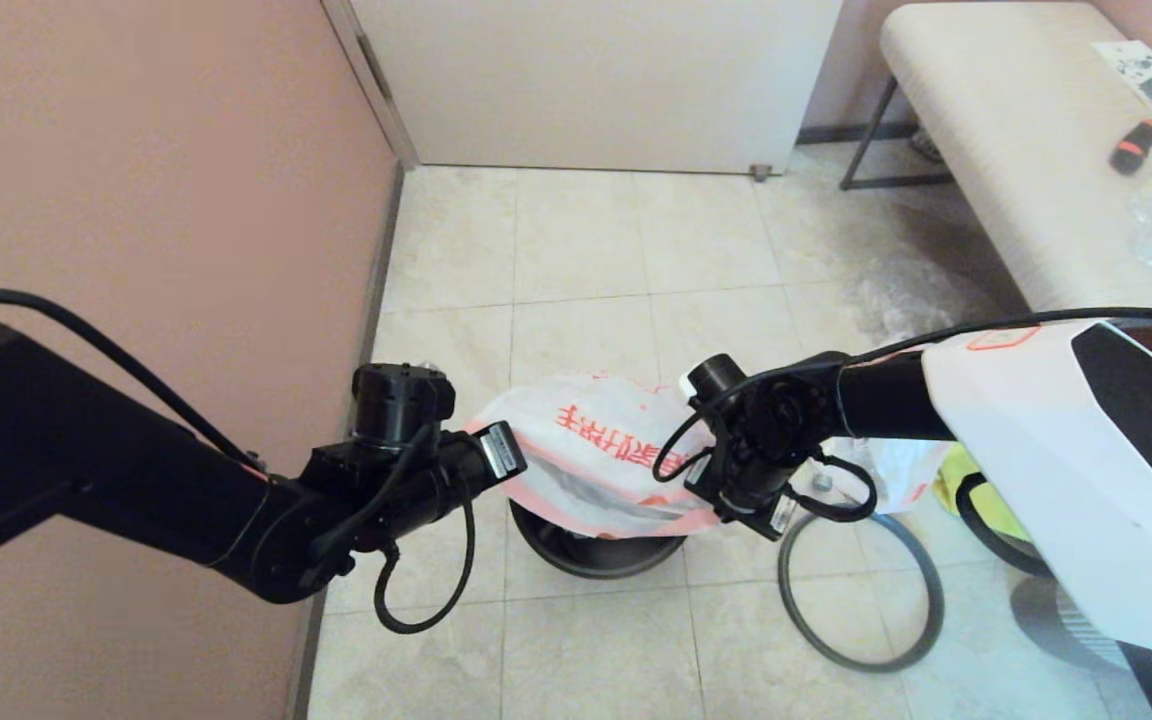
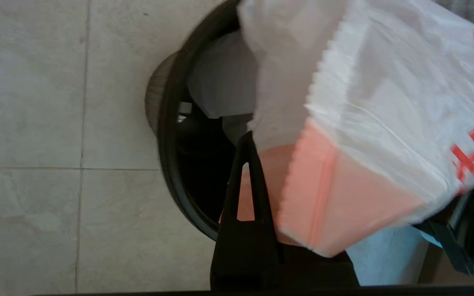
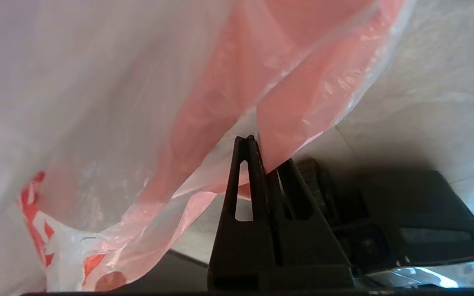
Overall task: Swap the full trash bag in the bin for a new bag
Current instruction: Put the new garbage bag on the trash can
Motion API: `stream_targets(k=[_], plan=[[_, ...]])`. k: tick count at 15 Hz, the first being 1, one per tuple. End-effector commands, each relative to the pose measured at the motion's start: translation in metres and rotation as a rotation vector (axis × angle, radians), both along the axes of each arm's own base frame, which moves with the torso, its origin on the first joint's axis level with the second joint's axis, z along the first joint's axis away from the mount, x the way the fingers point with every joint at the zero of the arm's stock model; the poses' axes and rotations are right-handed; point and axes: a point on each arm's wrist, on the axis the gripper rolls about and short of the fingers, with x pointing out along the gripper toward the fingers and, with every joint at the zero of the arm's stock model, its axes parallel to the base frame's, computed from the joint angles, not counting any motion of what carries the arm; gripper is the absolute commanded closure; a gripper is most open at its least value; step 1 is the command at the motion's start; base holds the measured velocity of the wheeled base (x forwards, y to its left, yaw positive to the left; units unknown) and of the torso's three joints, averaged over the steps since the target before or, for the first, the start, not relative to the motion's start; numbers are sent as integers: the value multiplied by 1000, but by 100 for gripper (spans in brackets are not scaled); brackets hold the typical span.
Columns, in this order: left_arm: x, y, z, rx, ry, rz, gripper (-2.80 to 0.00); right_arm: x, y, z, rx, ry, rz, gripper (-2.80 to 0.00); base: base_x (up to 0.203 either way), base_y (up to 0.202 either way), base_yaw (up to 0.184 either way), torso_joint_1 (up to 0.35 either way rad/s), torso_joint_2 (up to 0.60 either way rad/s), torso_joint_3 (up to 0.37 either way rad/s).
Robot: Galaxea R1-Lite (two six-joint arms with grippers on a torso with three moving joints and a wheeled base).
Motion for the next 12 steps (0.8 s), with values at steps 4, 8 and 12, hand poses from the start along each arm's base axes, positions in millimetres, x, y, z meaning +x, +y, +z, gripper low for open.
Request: stream_targets(k=[4,8,12], plan=[[8,15,-26,32,73,51,0,-8,4,-7,-15,29,12,0,0,0,0,0,0,0],[8,49,-54,69,179,140,0,-14,17,-7,-18,23,48,0,0,0,0,0,0,0],[11,54,-79,98,250,156,0,-20,36,-35,-101,35,71,0,0,0,0,0,0,0]])
